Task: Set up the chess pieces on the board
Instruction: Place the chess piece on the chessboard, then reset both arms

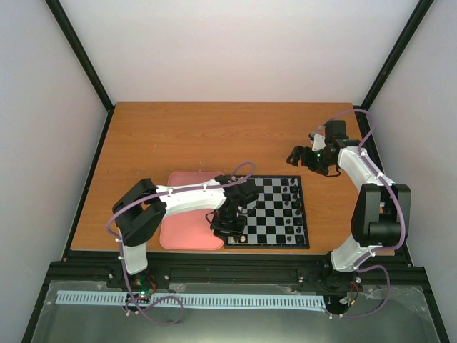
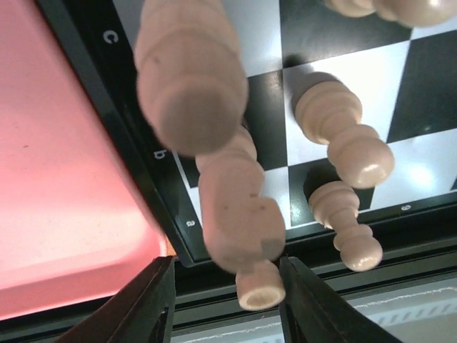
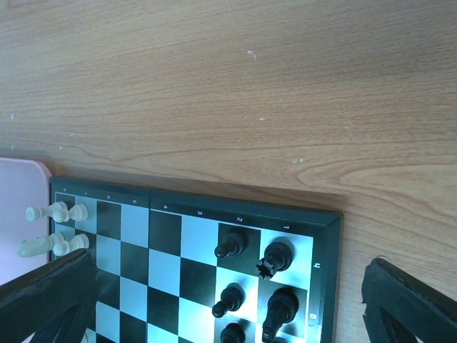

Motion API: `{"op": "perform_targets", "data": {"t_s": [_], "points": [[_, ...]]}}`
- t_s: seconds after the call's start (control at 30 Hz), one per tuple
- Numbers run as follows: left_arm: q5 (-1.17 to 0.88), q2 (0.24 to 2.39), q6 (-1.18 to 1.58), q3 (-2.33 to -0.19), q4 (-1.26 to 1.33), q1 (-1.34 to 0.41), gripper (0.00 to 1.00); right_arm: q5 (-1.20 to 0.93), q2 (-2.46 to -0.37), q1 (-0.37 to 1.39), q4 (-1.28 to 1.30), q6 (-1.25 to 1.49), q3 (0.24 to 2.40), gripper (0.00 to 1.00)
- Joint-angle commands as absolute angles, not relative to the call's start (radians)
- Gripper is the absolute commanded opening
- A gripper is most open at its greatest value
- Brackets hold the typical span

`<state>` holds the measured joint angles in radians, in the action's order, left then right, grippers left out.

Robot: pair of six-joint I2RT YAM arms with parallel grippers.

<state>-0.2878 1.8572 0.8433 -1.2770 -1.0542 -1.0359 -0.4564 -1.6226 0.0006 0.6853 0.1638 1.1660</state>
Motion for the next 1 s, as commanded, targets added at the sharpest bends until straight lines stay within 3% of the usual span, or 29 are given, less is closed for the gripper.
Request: {"op": "perform_targets", "data": {"t_s": [0.0, 0.17, 0.27, 0.6, 0.97], "points": [[-0.255, 1.797, 0.828, -1.338, -1.109, -1.034, 0.45, -0.455, -1.625, 0.005, 0.693, 0.153, 1.196, 1.00], [-0.240, 1.752, 0.799, -1.385, -1.153, -1.034, 0.75, -0.454, -1.610, 0.006, 0.692, 0.162, 1.194, 1.00], [-0.233, 1.722, 0.790, -1.416, -1.178, -1.034, 0.99, -0.451, -1.593, 0.006, 0.694, 0.169, 1.189, 1.00], [-0.091, 1.636, 0.692, -1.684, -1.370, -0.972, 1.00, -0.411, -1.543, 0.016, 0.734, 0.192, 1.231, 1.00], [-0.084, 1.450, 0.519, -1.771, -1.328, -0.371, 1.00, -0.329, -1.487, 0.084, 0.813, 0.201, 1.292, 1.00]]}}
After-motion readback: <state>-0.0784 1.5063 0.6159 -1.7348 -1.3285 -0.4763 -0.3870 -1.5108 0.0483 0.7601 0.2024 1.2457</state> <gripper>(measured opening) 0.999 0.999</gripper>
